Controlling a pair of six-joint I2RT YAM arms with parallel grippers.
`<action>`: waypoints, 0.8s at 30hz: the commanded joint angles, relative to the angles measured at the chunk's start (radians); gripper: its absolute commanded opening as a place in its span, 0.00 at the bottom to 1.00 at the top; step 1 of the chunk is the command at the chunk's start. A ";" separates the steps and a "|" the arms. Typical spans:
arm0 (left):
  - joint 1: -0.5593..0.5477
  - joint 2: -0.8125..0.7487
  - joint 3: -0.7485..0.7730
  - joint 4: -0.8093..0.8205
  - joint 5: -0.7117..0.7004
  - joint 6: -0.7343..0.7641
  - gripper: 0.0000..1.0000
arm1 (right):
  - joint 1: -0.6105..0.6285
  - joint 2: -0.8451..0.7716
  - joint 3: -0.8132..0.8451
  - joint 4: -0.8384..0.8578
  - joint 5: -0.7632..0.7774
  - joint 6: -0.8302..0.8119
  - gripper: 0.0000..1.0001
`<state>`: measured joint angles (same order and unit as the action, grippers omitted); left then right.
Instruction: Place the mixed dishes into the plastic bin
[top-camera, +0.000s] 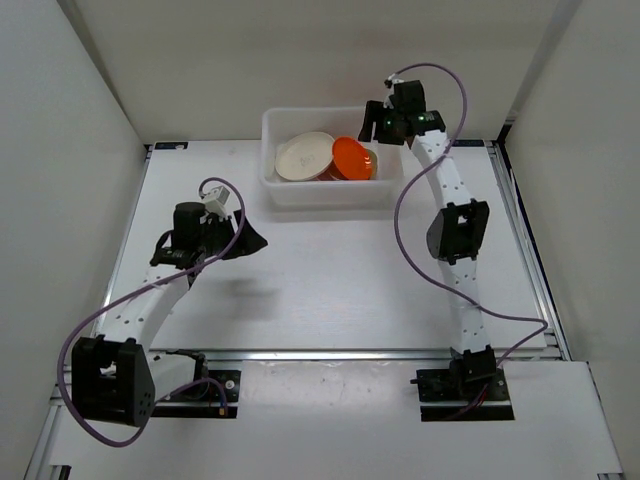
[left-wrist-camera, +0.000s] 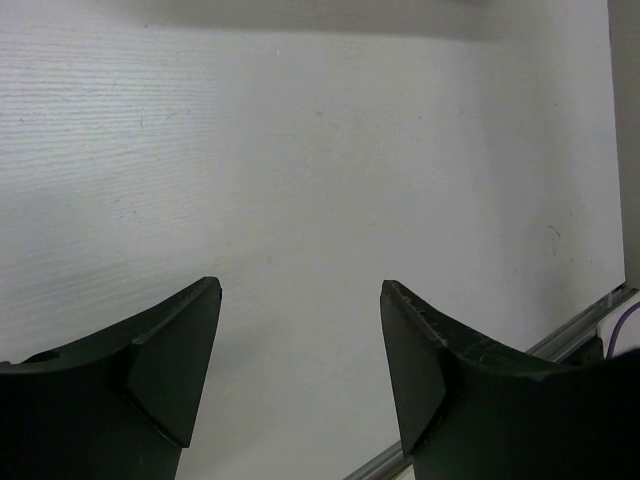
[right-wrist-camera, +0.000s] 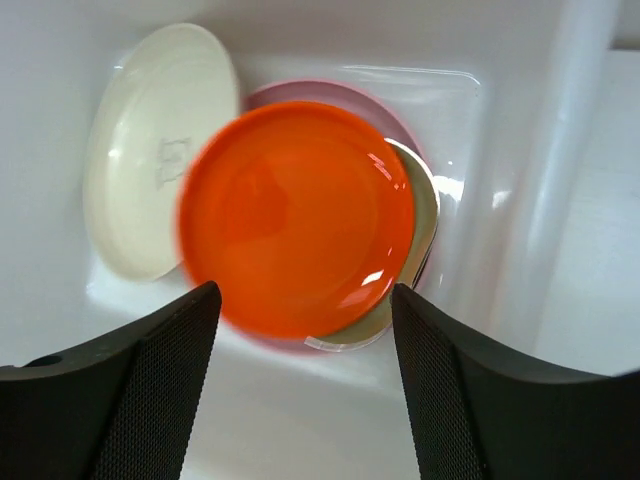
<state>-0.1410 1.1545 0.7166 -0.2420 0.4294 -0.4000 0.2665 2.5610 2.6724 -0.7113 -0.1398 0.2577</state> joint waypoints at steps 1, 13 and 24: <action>0.009 -0.070 0.023 -0.009 0.043 -0.002 0.75 | 0.016 -0.228 0.058 -0.126 0.037 -0.052 0.75; -0.026 -0.174 -0.023 -0.062 0.029 0.004 0.84 | 0.070 -0.892 -0.835 -0.105 0.284 0.015 0.99; -0.066 -0.202 -0.055 -0.089 -0.018 0.001 0.99 | -0.142 -1.726 -1.686 0.325 -0.116 0.037 0.99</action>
<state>-0.1936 0.9741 0.6773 -0.3241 0.4248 -0.3981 0.2142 0.9394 0.9928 -0.5774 -0.1253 0.2810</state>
